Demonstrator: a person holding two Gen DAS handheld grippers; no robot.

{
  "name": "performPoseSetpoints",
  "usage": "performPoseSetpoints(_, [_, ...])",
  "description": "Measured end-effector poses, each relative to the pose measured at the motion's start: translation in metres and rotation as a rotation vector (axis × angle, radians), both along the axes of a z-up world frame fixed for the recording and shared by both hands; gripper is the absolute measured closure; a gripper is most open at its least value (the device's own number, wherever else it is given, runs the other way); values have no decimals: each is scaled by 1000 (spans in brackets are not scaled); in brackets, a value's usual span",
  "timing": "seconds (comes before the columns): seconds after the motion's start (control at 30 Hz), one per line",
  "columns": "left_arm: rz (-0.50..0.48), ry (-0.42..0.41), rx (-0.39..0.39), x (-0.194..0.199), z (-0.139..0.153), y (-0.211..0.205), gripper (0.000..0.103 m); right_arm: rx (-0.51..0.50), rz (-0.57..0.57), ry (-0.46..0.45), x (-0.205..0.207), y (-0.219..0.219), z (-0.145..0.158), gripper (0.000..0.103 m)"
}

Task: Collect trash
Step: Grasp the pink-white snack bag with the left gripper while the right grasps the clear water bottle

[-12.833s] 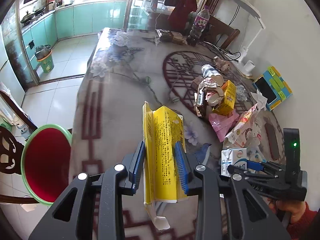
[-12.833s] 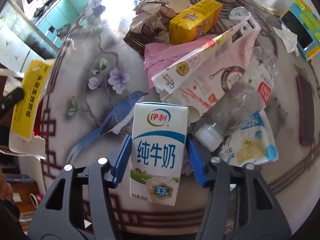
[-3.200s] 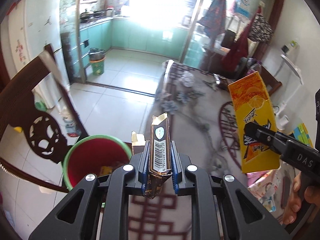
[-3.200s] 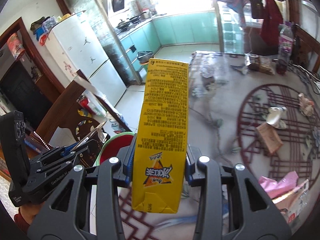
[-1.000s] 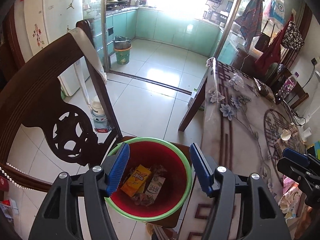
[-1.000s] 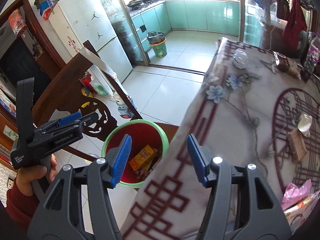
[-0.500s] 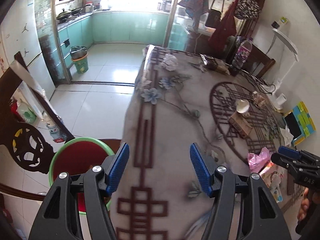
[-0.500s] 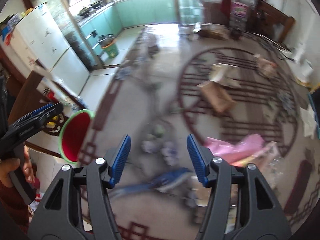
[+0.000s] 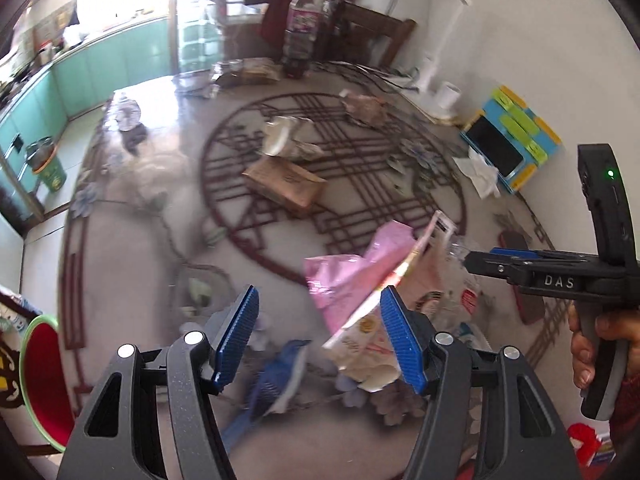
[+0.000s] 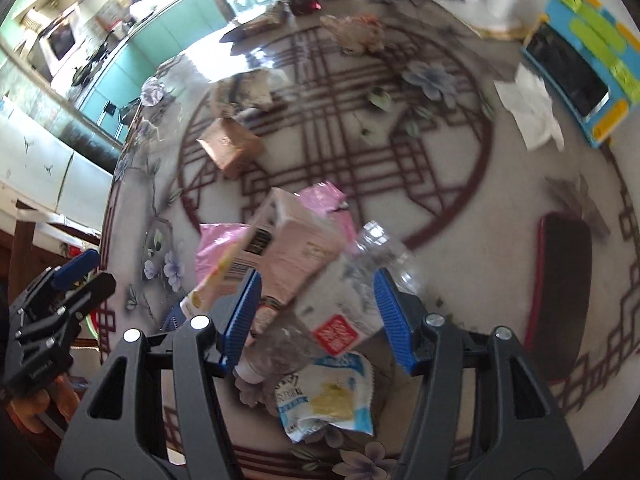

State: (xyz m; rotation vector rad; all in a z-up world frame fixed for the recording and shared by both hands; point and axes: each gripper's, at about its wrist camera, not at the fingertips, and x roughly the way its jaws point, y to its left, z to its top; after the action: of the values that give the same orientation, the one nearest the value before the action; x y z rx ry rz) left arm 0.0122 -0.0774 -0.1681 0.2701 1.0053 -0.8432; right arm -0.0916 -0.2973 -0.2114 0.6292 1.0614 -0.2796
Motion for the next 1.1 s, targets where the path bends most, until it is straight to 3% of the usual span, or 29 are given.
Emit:
performPoseSetpoints(0.23, [-62,56,56,-13,-28,-42,43,182,-42,20,-12,-23,-36,46])
performPoseSetpoints(0.37, [-81,103,108,-17,-52,-63,44,194,-32,25,-11,-29,-40,46])
performPoseSetpoints(0.43, [-51,120,132,-15,-61,-66,73,195,-25,27,-10,-32,-40,46])
performPoseSetpoints(0.53, [1,168,89,-10,-61,-54,84,190,-20,18,-9,-35,-39,42])
performPoseSetpoints(0.9, [232,58,27,11,-18,7,85,197,68,27,30,-25,-47,39])
performPoseSetpoints(1.1, [273,71,52,19,-22,17,85,151,132,36,45,-13,-40,32])
